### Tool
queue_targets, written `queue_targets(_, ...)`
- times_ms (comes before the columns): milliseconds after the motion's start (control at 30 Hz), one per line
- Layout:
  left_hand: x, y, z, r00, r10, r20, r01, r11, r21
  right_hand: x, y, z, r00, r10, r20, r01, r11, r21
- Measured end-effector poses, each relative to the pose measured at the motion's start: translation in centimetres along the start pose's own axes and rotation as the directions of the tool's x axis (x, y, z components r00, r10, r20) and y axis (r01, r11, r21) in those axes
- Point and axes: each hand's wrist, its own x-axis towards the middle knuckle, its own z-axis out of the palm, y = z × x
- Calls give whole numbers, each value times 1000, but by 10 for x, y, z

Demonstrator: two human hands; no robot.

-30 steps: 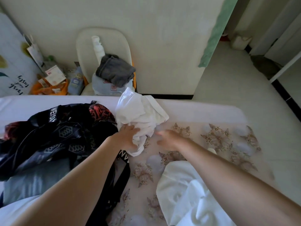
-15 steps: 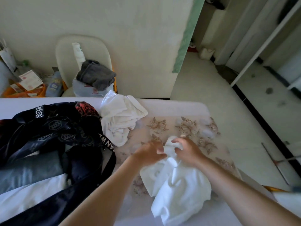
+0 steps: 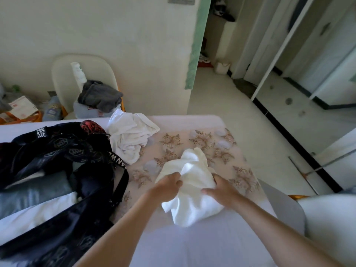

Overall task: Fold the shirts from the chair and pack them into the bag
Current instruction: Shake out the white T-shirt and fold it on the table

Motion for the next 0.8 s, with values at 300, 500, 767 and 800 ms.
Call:
queue_targets(300, -14, 19, -33, 881, -115, -460, 130, 992, 0, 12, -32, -51, 877, -233, -420, 152, 964, -216)
queue_targets(500, -28, 21, 39, 936, -115, -333, 165, 978, 125, -11, 14, -17, 908, -407, -98, 355, 873, -335)
queue_targets(767, -39, 11, 77, 977, -132, -165, 80, 954, -289, -10, -1, 46, 955, -296, 5, 253, 806, -535)
queue_targets(800, -37, 6, 73, 975, -125, -186, 67, 955, -289, -3, -1, 45, 945, -326, -6, 261, 768, -585)
